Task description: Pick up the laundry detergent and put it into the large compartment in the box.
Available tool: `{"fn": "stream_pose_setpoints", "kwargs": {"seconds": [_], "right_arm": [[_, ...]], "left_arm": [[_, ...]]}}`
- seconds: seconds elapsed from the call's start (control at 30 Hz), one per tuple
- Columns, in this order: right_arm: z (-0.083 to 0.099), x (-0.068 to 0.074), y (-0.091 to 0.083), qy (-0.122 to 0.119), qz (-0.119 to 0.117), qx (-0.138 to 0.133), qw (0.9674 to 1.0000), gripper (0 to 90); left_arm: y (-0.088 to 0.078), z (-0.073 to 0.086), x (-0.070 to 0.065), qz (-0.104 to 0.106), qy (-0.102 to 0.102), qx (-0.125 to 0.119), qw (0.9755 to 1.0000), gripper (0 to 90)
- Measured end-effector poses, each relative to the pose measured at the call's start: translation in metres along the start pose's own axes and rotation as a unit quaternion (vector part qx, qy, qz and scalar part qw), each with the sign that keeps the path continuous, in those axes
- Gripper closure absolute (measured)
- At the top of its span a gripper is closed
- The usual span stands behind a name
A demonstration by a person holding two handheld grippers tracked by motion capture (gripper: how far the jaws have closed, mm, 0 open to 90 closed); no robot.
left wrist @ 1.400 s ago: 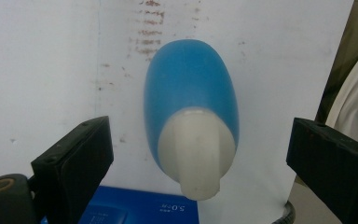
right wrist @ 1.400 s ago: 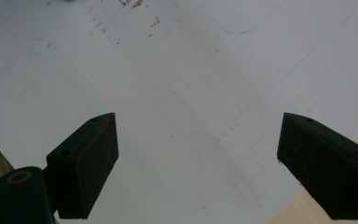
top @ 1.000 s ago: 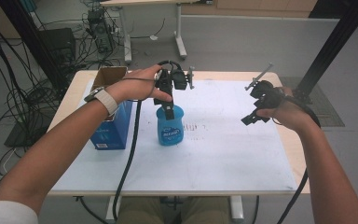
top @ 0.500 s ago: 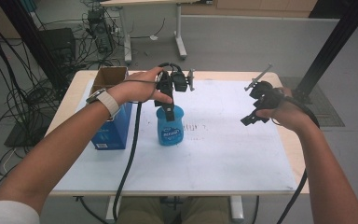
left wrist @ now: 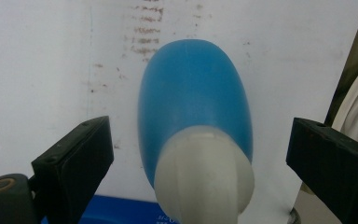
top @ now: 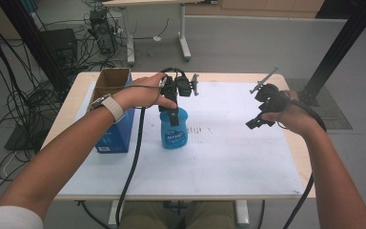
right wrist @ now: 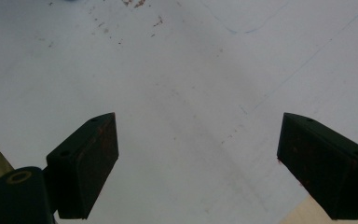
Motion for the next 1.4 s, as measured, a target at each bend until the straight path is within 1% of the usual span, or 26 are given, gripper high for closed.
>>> {"fn": "stream_pose_setpoints", "kwargs": {"seconds": [0.17, 0.27, 0.37, 0.63, 0.77, 0.97, 1.23, 1.37, 1.4], "right_arm": [[0.001, 0.000, 0.001, 0.000, 0.000, 0.000, 1.0000, 12.6], [0.002, 0.000, 0.001, 0.002, -0.001, 0.000, 1.0000, 12.6], [0.002, 0.000, 0.001, 0.002, -0.001, -0.001, 1.0000, 12.6], [0.003, 0.001, 0.001, 0.002, -0.002, -0.003, 1.0000, 12.6], [0.004, 0.000, 0.001, 0.003, -0.001, -0.003, 1.0000, 12.6], [0.005, 0.000, 0.002, 0.003, -0.001, -0.003, 1.0000, 12.6], [0.005, 0.001, 0.001, 0.002, -0.001, -0.003, 1.0000, 12.6], [0.005, 0.001, 0.002, 0.003, -0.001, -0.004, 1.0000, 12.6], [0.005, 0.001, 0.002, 0.002, -0.001, -0.003, 1.0000, 12.6]], "left_arm": [[0.004, -0.001, 0.000, 0.002, 0.001, 0.001, 1.0000, 7.9], [0.008, -0.001, 0.000, -0.001, 0.000, 0.002, 1.0000, 8.5], [0.010, -0.002, -0.001, -0.002, 0.003, 0.003, 1.0000, 9.8], [0.013, -0.004, -0.002, -0.011, -0.001, 0.003, 0.9999, 12.1], [0.015, -0.004, -0.002, -0.011, -0.004, 0.001, 0.9999, 12.7], [0.020, -0.006, -0.003, -0.014, -0.003, 0.008, 0.9999, 14.2], [0.026, -0.006, -0.004, -0.017, -0.004, 0.005, 0.9998, 17.0], [0.027, -0.006, -0.004, -0.016, -0.004, 0.008, 0.9998, 18.9], [0.028, -0.005, -0.004, -0.019, -0.004, 0.007, 0.9998, 19.3]]}}
Point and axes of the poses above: each handheld gripper's, and its own axes: y roughly forward along the jaws, z roughly out of its underside, x roughly to its left, the point moved 6 cm from there along y, roughly forward along the jaws, and after that the axes turned 5 degrees about y, right-handed, at the moved point
